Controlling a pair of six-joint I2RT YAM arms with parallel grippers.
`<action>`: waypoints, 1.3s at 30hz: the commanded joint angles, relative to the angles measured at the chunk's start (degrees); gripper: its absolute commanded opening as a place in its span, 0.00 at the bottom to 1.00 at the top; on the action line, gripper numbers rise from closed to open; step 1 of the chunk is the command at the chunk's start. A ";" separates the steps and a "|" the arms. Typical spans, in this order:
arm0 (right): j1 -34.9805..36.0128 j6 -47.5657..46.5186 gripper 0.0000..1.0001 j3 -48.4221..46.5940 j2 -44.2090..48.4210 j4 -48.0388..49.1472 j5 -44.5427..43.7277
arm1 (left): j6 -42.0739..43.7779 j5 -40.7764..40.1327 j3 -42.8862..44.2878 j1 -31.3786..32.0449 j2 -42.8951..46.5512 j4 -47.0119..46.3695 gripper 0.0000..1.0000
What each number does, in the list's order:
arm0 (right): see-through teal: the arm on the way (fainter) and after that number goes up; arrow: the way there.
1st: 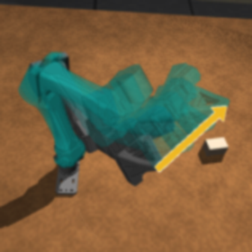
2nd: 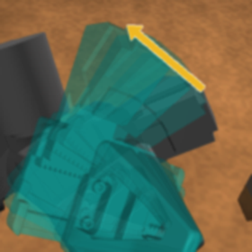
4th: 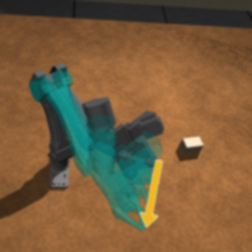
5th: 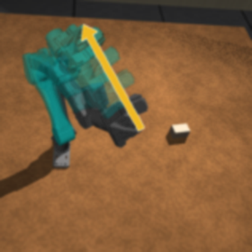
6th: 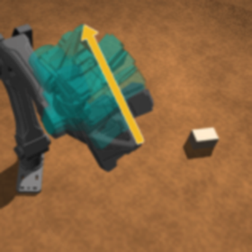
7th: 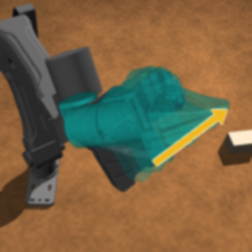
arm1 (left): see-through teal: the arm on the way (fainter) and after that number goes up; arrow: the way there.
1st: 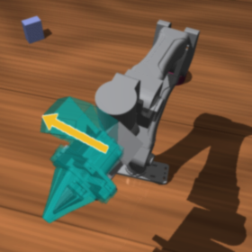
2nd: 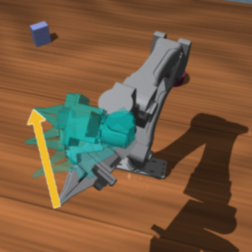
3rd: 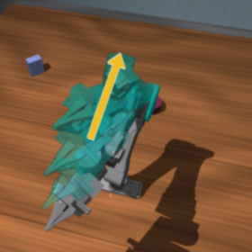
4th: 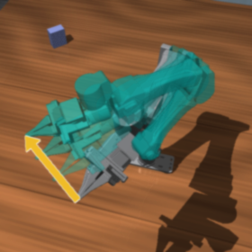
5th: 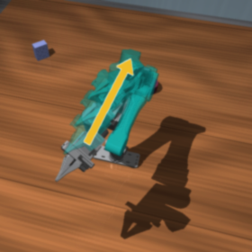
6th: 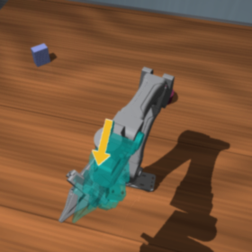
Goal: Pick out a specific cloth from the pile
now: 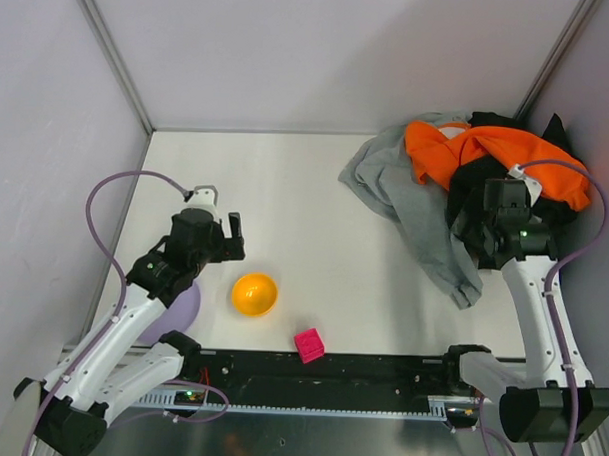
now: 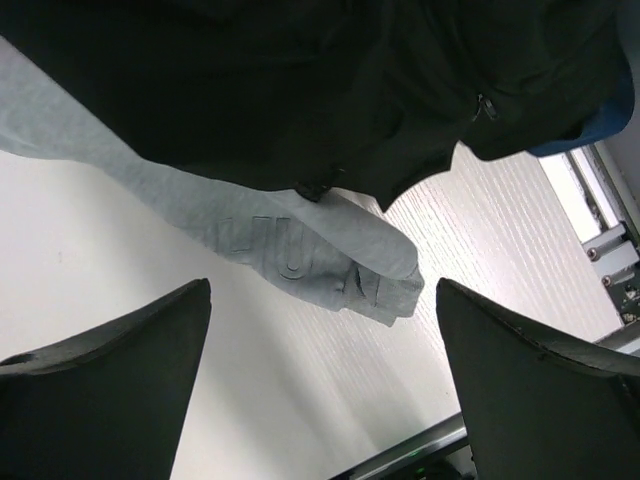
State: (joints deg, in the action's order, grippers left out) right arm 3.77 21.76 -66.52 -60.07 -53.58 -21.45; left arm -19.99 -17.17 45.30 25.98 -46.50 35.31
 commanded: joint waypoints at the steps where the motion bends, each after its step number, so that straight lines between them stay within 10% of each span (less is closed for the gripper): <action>1: -3.92 -2.04 0.99 3.22 -1.23 2.92 5.19 | 0.61 1.58 0.21 0.31 -0.70 -0.46 1.00; 28: -5.70 -5.38 0.96 6.42 -26.21 21.00 3.80 | 1.17 4.73 0.49 0.07 -3.12 -0.45 1.00; 34: -5.76 -7.89 0.70 3.83 -30.02 20.92 7.16 | 1.33 5.14 0.49 0.00 -2.85 -0.44 1.00; 39: -5.71 -8.36 0.16 1.88 -31.60 20.43 8.72 | 1.35 5.38 0.53 -0.04 -2.85 -0.49 1.00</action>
State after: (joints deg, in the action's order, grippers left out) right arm -1.74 14.13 -61.25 -90.59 -34.02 -14.92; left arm -19.88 -12.71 45.30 25.96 -49.63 35.33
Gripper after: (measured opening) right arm 0.299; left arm 0.996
